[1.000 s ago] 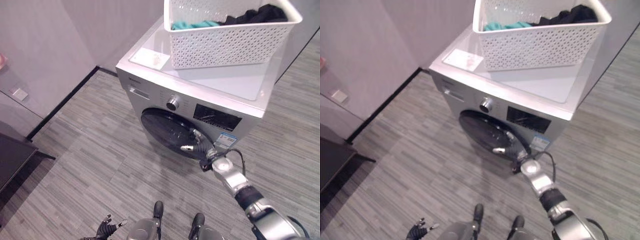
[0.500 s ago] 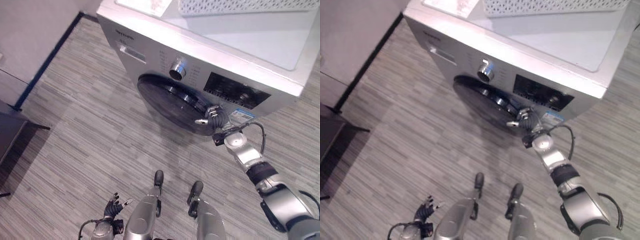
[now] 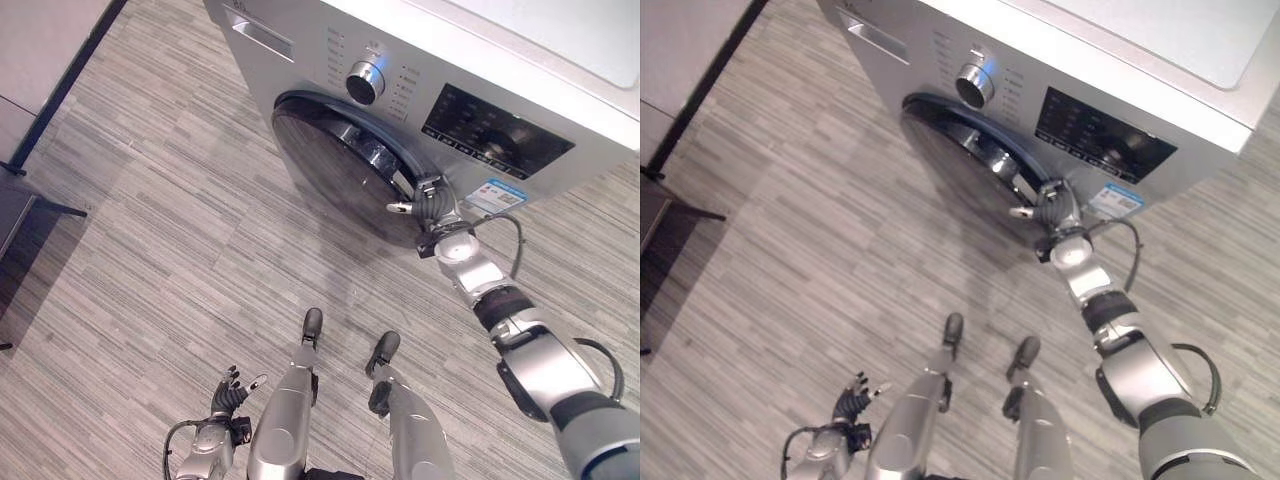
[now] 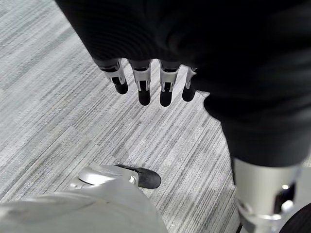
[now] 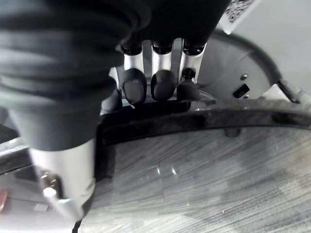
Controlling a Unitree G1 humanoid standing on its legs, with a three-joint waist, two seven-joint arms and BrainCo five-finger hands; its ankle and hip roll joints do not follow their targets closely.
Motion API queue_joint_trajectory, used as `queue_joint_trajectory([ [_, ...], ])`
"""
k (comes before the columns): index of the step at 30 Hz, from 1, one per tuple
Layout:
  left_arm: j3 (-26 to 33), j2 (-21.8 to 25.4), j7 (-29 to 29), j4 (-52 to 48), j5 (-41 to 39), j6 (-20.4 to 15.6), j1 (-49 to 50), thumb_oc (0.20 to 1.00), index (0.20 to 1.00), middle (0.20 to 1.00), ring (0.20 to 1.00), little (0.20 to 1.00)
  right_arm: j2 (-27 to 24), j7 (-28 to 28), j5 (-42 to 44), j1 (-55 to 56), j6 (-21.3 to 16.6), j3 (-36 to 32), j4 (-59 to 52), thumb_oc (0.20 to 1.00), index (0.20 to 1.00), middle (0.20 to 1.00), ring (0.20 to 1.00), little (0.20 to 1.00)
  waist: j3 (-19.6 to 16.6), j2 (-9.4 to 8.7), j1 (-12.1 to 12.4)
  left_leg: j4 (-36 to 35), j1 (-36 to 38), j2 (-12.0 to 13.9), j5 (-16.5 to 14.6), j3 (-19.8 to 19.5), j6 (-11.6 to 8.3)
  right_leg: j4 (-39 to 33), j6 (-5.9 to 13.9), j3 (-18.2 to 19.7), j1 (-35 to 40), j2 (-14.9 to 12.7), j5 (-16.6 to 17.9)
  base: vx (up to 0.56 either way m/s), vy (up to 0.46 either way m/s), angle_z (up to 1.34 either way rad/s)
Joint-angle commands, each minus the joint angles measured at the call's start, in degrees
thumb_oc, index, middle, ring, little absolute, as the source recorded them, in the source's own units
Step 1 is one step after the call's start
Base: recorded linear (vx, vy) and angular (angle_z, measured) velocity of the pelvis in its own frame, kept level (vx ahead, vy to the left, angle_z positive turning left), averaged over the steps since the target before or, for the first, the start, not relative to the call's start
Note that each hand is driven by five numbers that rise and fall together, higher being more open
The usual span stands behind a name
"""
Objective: Grab the laundry basket,head to the washer,open it,put in the laundry and shut it.
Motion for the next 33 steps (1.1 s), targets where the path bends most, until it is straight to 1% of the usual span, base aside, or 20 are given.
queue_joint_trajectory([
  [1,-4.6,4.4,2.2,-0.4,0.5,0.0,-2.0,1.000,1.000,1.000,1.000,1.000,19.0,4.9,4.7,-3.9,0.2,6.6,2.6,1.000,1.000,1.000,1.000,1.000,-0.7,-4.88,7.1,-2.2,1.4,-1.2,-2.2,0.2,0.29,-6.8,7.49,-0.1,8.8,-9.3,-0.4,0.03,-0.050,-0.12],
  [2,-4.6,4.7,2.6,-1.0,0.8,0.0,-2.0,1.000,1.000,1.000,1.000,1.000,21.3,5.3,6.1,-2.6,0.1,7.1,2.6,1.000,1.000,1.000,1.000,1.000,-0.8,-5.06,7.3,-2.2,1.8,-1.1,-2.3,0.3,0.37,-6.6,7.44,-0.1,9.0,-9.2,-0.5,0.02,-0.032,-0.12],
  [3,-4.6,4.7,2.6,-1.0,0.8,0.0,-2.0,1.000,1.000,1.000,1.000,1.000,21.3,5.3,6.1,-2.6,0.1,7.1,2.6,1.000,1.000,1.000,1.000,1.000,-0.8,-5.08,7.3,-2.2,1.8,-1.1,-2.4,0.3,0.37,-6.6,7.44,-0.1,9.0,-9.2,-0.5,0.02,-0.032,-0.12],
  [4,-4.9,5.3,3.2,-2.3,1.2,0.2,-1.8,1.000,1.000,1.000,1.000,1.000,25.2,6.1,9.5,-0.3,0.1,7.8,2.8,1.000,1.000,1.000,1.000,1.000,-0.9,-5.12,7.7,-2.1,2.8,-0.6,-2.7,0.4,0.45,-6.1,7.35,-0.1,9.5,-9.1,-0.8,0.02,-0.023,-0.06],
  [10,-5.5,5.7,4.3,-3.2,0.7,0.3,-2.2,1.000,1.000,1.000,1.000,1.000,31.9,8.0,14.7,4.0,0.2,10.9,4.0,1.000,1.000,1.000,1.000,1.000,-1.1,-5.57,9.0,-1.0,4.0,0.1,-3.6,0.2,0.58,-5.7,7.13,0.1,10.4,-8.7,-1.3,0.01,-0.035,0.02],
  [13,-6.4,6.2,4.5,-3.7,2.3,0.3,-2.3,1.000,1.000,1.000,1.000,1.000,32.4,8.0,16.4,4.5,-0.1,10.6,3.8,1.000,1.000,1.000,1.000,1.000,-1.5,-5.81,9.4,-0.4,4.2,0.2,-3.8,-0.2,0.48,-5.9,7.00,-0.1,10.9,-8.5,-1.6,0.01,-0.029,0.23],
  [16,-8.7,7.8,3.6,-6.1,7.0,0.5,-3.3,1.000,1.000,1.000,1.000,1.000,30.3,7.9,16.8,4.9,-0.5,9.6,3.1,1.000,1.000,1.000,1.000,1.000,-1.8,-6.03,9.0,-0.2,4.2,0.4,-4.0,-0.2,0.31,-6.0,7.11,0.0,11.3,-8.3,-1.6,0.00,0.005,0.29],
  [17,-10.2,9.3,3.0,-8.2,10.4,0.6,-4.3,1.000,1.000,1.000,1.000,1.000,28.9,7.9,15.6,5.0,-0.4,9.6,3.2,1.000,1.000,1.000,1.000,1.000,-1.9,-6.20,8.6,0.2,4.1,0.4,-4.3,-0.1,0.31,-6.1,7.25,0.1,11.4,-8.4,-1.6,-0.01,0.039,0.29],
  [20,-11.7,12.2,1.5,-12.9,13.8,1.2,-5.5,1.000,1.000,1.000,1.000,1.000,26.5,8.3,13.7,5.4,0.1,8.8,3.7,1.000,1.000,1.000,1.000,1.000,-1.7,-6.53,7.7,2.6,3.7,0.2,-5.8,0.7,0.56,-6.1,7.57,0.9,11.4,-8.7,-1.3,-0.02,0.089,0.10],
  [21,-11.5,14.9,0.0,-19.0,15.2,1.6,-6.5,1.000,1.000,1.000,1.000,1.000,23.6,9.6,10.7,6.8,1.4,8.4,3.9,1.000,1.000,1.000,1.000,1.000,-1.6,-6.62,6.6,7.0,3.0,-0.5,-8.4,1.6,1.25,-5.6,8.24,2.0,11.4,-9.5,-0.7,-0.07,0.208,-0.04],
  [22,-11.4,15.9,-1.2,-20.4,15.9,1.5,-7.3,1.000,1.000,1.000,1.000,1.000,22.1,10.5,8.4,7.9,2.1,8.2,4.7,1.000,1.000,1.000,1.000,1.000,-1.6,-6.39,5.7,8.7,2.3,-1.6,-8.7,2.0,2.14,-4.8,8.48,2.6,10.8,-10.4,0.5,-0.05,0.279,-0.15],
  [24,-11.7,17.3,-3.6,-21.5,18.0,2.5,-9.2,1.000,1.000,1.000,1.000,1.000,19.7,12.2,6.0,11.4,2.9,6.8,5.8,1.000,1.000,1.000,1.000,1.000,-2.9,-5.73,3.7,9.5,3.4,-2.8,-10.2,2.3,3.56,-0.8,8.71,4.6,10.5,-11.2,-0.4,0.08,0.278,-0.25],
  [25,-12.0,18.6,-4.6,-21.6,20.1,3.0,-10.7,1.000,1.000,1.000,1.000,1.000,18.4,12.9,4.6,14.3,3.4,6.5,5.6,1.000,1.000,1.000,1.000,1.000,-3.5,-5.38,2.3,9.8,4.6,-3.5,-10.8,2.4,4.53,4.2,8.28,6.5,9.7,-11.7,-1.3,0.16,0.329,-0.25],
  [26,-12.1,20.0,-5.8,-22.4,21.6,3.5,-12.0,1.000,1.000,1.000,1.000,1.000,17.1,13.9,3.4,17.5,3.6,6.6,4.6,1.000,1.000,1.000,1.000,1.000,-3.4,-4.95,0.2,10.0,5.9,-4.2,-11.0,2.3,5.61,10.3,7.96,9.3,7.9,-10.9,-1.0,0.14,0.324,-0.17],
  [27,-11.8,20.9,-6.5,-22.6,22.3,3.9,-12.7,1.000,1.000,1.000,1.000,1.000,15.9,14.8,2.7,20.2,3.8,6.5,3.4,1.000,1.000,1.000,1.000,1.000,-3.1,-4.64,-0.9,10.0,7.2,-4.5,-11.4,2.8,6.39,15.7,7.64,11.8,5.6,-10.0,-1.4,0.11,0.311,0.01],
  [28,-11.9,21.9,-8.0,-21.7,22.8,4.5,-14.3,1.000,1.000,1.000,1.000,1.000,14.8,16.1,2.0,21.9,3.8,6.1,3.0,1.000,1.000,1.000,1.000,1.000,-2.7,-4.29,-2.3,9.9,8.8,-4.6,-11.9,3.5,6.90,19.2,7.36,13.0,3.5,-8.5,-1.7,0.10,0.259,0.07],
  [29,-13.2,22.7,-9.6,-20.0,23.8,5.6,-17.3,1.000,1.000,1.000,1.000,1.000,13.7,17.2,1.7,23.4,3.8,5.9,2.4,1.000,1.000,1.000,1.000,1.000,-2.4,-4.38,-4.0,9.2,10.5,-5.0,-12.0,4.0,7.19,20.2,6.87,13.0,1.8,-5.8,-2.0,0.10,0.207,-0.26],
  [31,-14.1,24.6,-11.6,-16.0,25.5,6.8,-21.2,1.000,1.000,1.000,1.000,1.000,11.1,18.1,1.2,26.0,3.6,3.9,1.2,1.000,1.000,1.000,1.000,1.000,-2.2,-4.91,-6.6,8.5,12.5,-5.8,-12.4,5.1,7.44,18.3,7.61,11.5,-1.1,-2.1,-0.7,0.10,0.144,-0.60],
  [32,-15.3,24.8,-13.3,-12.3,26.5,8.1,-23.5,1.000,1.000,1.000,1.000,1.000,9.4,18.6,1.1,27.5,3.7,2.7,0.3,1.000,1.000,1.000,1.000,1.000,-2.7,-5.57,-8.2,8.4,13.0,-6.5,-13.1,6.1,7.54,15.5,7.82,8.6,-1.5,-1.4,-0.2,0.16,0.087,-0.42],
  [33,-16.3,24.9,-14.7,-9.7,28.3,8.5,-24.7,1.000,1.000,1.000,1.000,1.000,7.9,18.7,0.8,30.3,3.8,1.5,-0.9,1.000,1.000,1.000,1.000,1.000,-3.9,-6.08,-9.3,8.8,13.6,-6.8,-13.7,6.8,7.24,12.3,6.99,6.3,1.1,-1.6,-1.6,0.23,0.034,-0.54],
])
